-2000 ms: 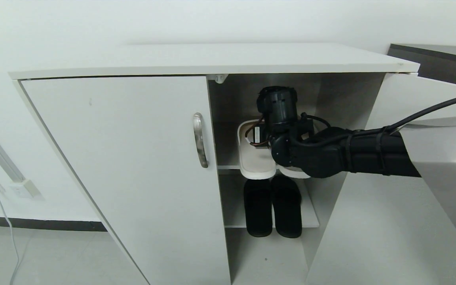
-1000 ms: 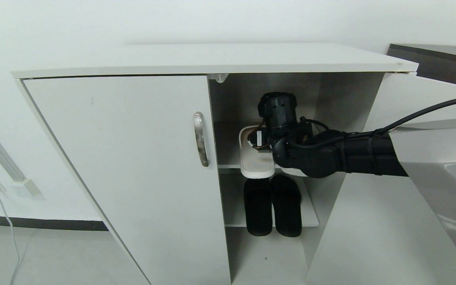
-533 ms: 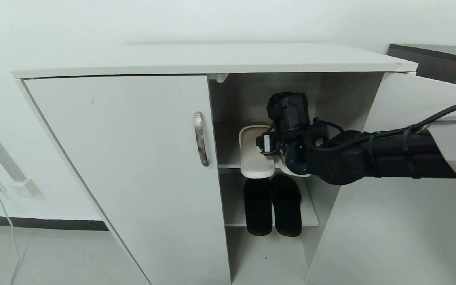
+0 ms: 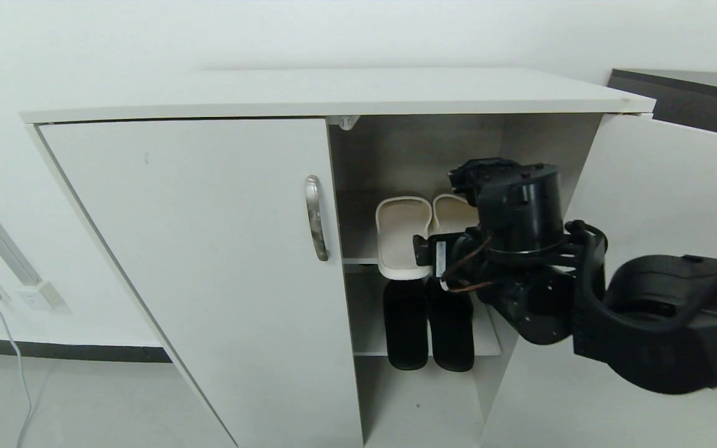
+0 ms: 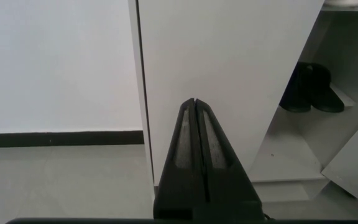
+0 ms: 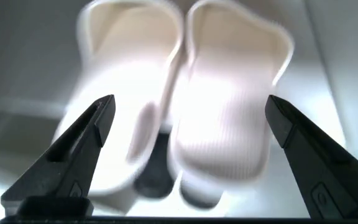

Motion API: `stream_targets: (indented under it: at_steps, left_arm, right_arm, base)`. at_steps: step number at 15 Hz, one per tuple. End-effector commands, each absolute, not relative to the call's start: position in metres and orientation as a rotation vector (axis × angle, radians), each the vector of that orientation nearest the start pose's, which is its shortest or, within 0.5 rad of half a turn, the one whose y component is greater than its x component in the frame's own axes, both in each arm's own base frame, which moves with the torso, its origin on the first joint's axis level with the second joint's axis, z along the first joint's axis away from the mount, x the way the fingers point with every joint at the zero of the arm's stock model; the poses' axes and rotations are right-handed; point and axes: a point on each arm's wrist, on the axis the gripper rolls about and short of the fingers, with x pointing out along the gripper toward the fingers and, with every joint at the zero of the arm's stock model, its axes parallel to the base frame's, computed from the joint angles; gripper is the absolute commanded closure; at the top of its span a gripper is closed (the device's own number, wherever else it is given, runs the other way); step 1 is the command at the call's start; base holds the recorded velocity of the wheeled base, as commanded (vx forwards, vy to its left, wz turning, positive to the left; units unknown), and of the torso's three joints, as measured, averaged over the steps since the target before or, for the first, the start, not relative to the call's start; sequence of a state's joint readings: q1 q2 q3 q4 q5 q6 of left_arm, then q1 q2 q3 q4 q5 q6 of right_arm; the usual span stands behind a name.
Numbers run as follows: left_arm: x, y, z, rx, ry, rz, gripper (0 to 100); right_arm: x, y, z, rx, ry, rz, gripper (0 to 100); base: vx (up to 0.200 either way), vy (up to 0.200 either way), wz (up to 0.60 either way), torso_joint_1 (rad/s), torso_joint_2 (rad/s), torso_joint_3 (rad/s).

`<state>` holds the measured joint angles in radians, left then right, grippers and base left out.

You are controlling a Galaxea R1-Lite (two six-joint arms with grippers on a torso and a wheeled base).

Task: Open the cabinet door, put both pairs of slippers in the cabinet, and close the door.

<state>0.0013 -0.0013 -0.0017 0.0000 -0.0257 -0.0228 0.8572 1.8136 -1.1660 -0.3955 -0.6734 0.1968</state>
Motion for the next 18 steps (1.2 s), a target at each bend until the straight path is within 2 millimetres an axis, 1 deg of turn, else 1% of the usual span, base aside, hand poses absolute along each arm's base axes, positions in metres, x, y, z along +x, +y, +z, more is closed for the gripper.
stream_targets:
  at_steps: [1,2,4,5,9,13,18]
  left_arm:
    - [-0.023,-0.001,0.076,-0.023,-0.001,-0.025,100]
    - [-0.023,-0.001,0.076,-0.023,-0.001,-0.025,100]
    - [-0.023,-0.001,0.076,-0.023,-0.001,-0.025,100]
    - [-0.023,-0.001,0.076,-0.023,-0.001,-0.023,100]
    - [-0.023,-0.001,0.076,-0.023,-0.001,-0.025,100]
    - [-0.023,-0.001,0.076,-0.023,-0.001,-0.025,100]
    - [-0.023,-0.001,0.076,-0.023,-0.001,-0.026,100]
  right_arm:
    - [0.209,0.239,0.225,0.045,0.177,0.233,0]
    - [0.205,0.235,0.224,0.048,0.177,0.254,0]
    - [0.201,0.235,0.221,0.040,0.185,0.286,0]
    - [0.201,0.237,0.220,0.036,0.189,0.289,100]
    - [0.192,0.245,0.218,0.028,0.193,0.327,100]
    - [0.192,0.245,0.210,0.010,0.214,0.329,100]
    - [0.194,0.248,0.206,0.007,0.222,0.327,100]
  base:
    - [0.000,0.000,0.00,0.000,0.00,0.000]
    - [0.000,0.000,0.00,0.000,0.00,0.000]
    - [0.000,0.000,0.00,0.000,0.00,0.000]
    - [0.000,0.000,0.00,0.000,0.00,0.000]
    - [0.000,0.000,0.00,0.000,0.00,0.000]
    - [0.000,0.000,0.00,0.000,0.00,0.000]
    - [0.000,0.000,0.00,0.000,0.00,0.000]
